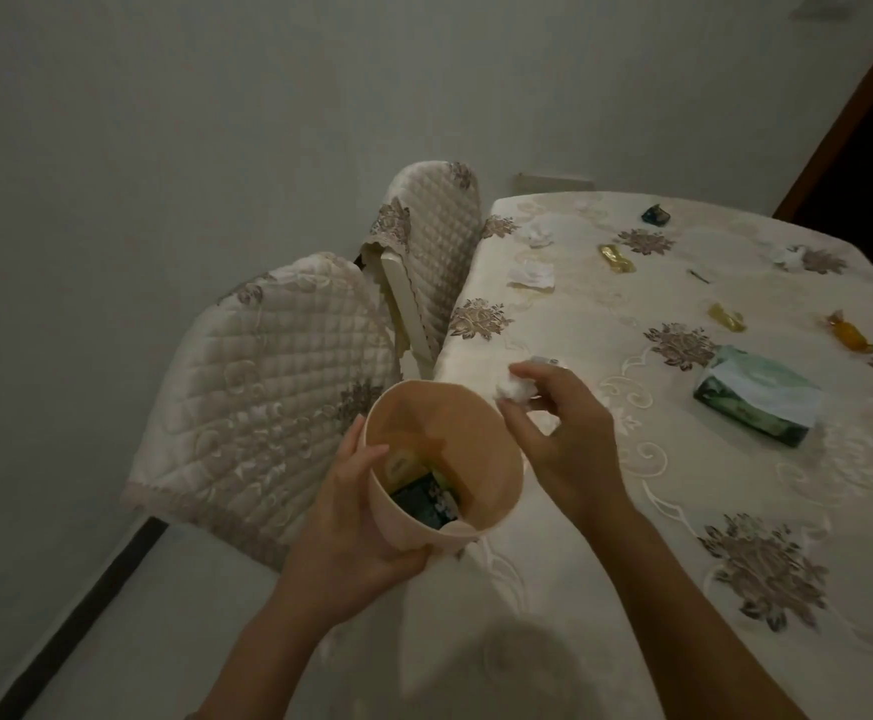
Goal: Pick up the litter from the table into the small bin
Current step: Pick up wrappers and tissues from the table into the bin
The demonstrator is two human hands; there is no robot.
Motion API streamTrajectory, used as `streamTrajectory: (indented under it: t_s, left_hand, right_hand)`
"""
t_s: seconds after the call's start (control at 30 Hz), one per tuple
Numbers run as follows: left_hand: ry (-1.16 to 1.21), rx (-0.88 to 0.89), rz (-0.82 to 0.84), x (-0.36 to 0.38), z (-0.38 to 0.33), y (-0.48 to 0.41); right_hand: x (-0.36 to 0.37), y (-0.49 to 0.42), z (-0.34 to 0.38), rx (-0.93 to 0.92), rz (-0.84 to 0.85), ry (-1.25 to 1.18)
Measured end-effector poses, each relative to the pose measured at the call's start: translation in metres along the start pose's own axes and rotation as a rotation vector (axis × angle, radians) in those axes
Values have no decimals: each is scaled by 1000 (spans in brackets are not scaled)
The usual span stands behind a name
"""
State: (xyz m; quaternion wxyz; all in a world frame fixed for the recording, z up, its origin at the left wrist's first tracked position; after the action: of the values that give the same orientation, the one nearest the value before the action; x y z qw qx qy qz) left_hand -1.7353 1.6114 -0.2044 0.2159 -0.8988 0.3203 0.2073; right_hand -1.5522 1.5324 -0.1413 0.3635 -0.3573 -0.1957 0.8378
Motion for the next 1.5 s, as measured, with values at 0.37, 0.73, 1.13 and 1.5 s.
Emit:
streamTrajectory:
  t_s: [0.37,0.73,1.13,1.5]
  left_hand:
    - [-18,-34,-334,-126,8,51]
    - [-186,-105,-663,-352,67,118]
    - [-183,-112,-641,-490,169,90]
    - [-161,-110,-467,-507,264,-146]
  right_hand:
    - [108,-17,142,-469,325,-53]
    - [250,-43,252,-482,238,149]
    - [420,-53,262,-357,405,229]
    - [491,-214,165,-179,261,400]
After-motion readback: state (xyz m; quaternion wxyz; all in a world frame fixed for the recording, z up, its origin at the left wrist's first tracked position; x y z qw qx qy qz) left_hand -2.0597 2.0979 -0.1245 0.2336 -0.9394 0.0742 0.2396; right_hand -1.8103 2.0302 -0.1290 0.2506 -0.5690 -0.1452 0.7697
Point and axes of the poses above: each hand's wrist, its own y-axis away from the middle knuckle, its own x-axis out of the palm, z = x × y, the point moved 9 cm from there along -y, towards the middle knuckle, and after that the axes turned 9 degrees about -x, right-handed, at the moved point
